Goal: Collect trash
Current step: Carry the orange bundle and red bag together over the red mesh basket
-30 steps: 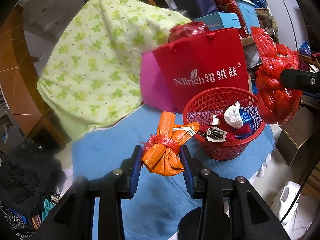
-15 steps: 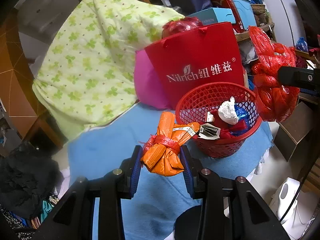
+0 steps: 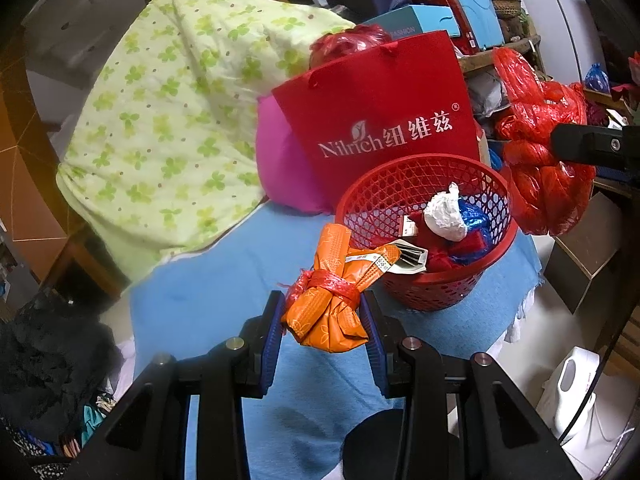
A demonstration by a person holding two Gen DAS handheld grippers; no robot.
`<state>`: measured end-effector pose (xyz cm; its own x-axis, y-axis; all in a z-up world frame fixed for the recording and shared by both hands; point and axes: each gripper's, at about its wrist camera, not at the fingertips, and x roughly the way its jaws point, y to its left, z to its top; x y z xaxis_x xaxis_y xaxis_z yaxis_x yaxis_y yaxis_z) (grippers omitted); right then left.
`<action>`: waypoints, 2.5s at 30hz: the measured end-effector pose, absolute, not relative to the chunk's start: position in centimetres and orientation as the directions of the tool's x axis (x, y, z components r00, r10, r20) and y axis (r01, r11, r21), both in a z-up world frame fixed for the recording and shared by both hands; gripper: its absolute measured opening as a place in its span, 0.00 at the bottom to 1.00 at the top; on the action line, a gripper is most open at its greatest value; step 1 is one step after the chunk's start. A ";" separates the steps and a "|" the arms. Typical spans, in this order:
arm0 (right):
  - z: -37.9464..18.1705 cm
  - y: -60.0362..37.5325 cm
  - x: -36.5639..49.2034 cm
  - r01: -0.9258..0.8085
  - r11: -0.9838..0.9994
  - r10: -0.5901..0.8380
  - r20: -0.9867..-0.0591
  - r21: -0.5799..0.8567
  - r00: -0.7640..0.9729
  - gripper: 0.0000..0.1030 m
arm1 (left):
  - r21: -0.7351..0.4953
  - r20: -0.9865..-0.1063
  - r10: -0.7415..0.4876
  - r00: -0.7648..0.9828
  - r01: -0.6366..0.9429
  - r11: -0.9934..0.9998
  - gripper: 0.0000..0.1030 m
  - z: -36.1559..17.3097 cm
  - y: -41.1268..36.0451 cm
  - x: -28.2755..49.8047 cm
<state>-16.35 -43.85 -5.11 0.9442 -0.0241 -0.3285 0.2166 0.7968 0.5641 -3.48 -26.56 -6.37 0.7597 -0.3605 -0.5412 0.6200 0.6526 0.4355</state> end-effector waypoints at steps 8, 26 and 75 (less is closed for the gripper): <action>-5.8 -44.5 -16.6 0.230 0.785 -0.032 -0.334 0.575 0.942 0.36 | 0.445 -0.550 -0.359 0.754 0.628 0.638 0.38 -6.9 -27.5 -3.6; -6.8 -45.8 -17.0 0.262 0.759 -0.048 -0.351 0.596 0.935 0.36 | 0.456 -0.574 -0.362 0.734 0.654 0.604 0.38 -8.0 -29.3 -3.8; -6.0 -48.6 -8.8 0.321 0.807 -0.097 -0.426 0.495 0.900 0.36 | 0.192 -0.689 -0.501 0.524 0.798 0.571 0.38 -9.1 -33.2 4.1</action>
